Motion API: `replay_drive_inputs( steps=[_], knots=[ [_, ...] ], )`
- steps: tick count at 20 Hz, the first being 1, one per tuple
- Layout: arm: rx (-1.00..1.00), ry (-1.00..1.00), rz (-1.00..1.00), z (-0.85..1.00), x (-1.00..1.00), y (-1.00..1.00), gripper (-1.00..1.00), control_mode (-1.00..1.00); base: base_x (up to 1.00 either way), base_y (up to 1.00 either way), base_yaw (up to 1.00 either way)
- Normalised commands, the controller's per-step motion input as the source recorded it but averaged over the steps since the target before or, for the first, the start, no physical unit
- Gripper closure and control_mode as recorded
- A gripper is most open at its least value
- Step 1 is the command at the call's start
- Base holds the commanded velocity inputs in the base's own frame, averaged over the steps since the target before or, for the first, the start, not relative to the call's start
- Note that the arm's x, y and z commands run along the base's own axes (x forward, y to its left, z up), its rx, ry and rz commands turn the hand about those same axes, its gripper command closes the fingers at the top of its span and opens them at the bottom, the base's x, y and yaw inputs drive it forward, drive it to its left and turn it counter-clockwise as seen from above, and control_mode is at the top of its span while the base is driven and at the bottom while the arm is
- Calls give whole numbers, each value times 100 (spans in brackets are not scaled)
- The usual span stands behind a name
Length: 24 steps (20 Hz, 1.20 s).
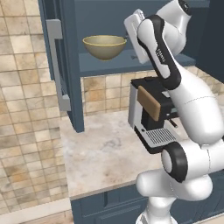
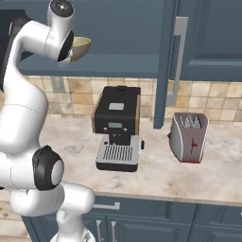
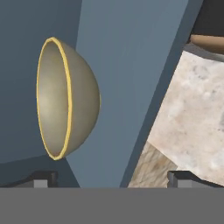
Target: Pick up the bowls from the cabinet and place each bowl in front of a stool on the dining counter.
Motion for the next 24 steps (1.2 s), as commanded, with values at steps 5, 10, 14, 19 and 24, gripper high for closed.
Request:
replay_drive_inputs(
  steps=[5,10,14,19,24],
  knots=[
    [0,0,0,-8,29,9,-100,-100,0,0,0],
    [0,0,0,-15,22,8,-100,-100,0,0,0],
    [0,0,0,-13,23,8,-100,-100,0,0,0],
    [0,0,0,-7,24,7,-100,-100,0,0,0],
    [0,1,0,0,32,4,-100,-100,0,0,0]
  ],
)
